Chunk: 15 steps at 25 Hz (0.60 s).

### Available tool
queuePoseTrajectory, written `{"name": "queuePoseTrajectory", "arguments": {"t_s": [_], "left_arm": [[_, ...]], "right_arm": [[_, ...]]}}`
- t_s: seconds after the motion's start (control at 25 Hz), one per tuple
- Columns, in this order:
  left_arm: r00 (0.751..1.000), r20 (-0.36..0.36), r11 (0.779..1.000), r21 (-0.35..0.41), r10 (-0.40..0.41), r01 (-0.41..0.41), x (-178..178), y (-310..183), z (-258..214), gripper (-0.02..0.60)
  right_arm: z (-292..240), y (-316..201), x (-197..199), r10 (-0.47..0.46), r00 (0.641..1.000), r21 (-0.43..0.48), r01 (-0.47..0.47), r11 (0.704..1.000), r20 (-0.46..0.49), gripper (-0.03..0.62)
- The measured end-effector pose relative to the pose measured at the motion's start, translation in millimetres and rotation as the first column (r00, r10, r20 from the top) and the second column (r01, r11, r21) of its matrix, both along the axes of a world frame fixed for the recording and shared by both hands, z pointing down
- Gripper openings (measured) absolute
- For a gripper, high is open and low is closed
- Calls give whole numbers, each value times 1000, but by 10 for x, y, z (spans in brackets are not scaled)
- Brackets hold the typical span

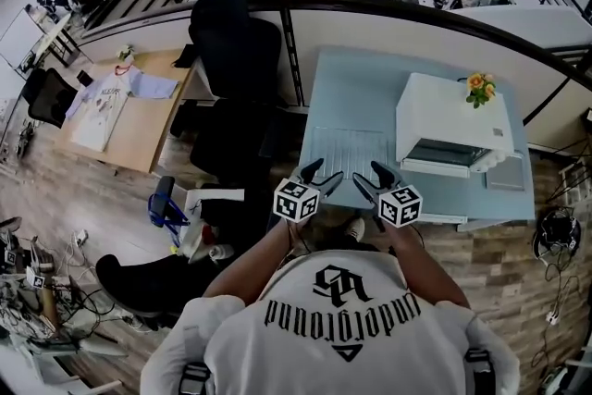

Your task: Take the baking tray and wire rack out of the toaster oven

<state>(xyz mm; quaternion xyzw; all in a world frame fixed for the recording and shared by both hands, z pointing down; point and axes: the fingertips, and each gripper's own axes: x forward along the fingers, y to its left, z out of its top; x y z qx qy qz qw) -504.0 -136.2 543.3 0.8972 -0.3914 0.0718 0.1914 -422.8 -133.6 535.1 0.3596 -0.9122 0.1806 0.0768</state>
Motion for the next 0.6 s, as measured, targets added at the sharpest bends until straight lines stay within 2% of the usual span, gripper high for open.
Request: {"name": "queuePoseTrajectory", "arguments": {"t_s": [0.24,0.4,0.6], "left_arm": [[999,-35,995,96,28,-25,48,207,-412,234],[999,-26,987,155,36,-32,45,361,-616,201],[999,-34,977,213,22,-14,38,504,-886,167]], "right_arm": [[-638,206,-16,-16,1000,167,15,986,6,197],[-968,367,-10,-13,999,226,5,974,36,149],[-1213,513,-29,-27,999,295,20,955,20,100]]}}
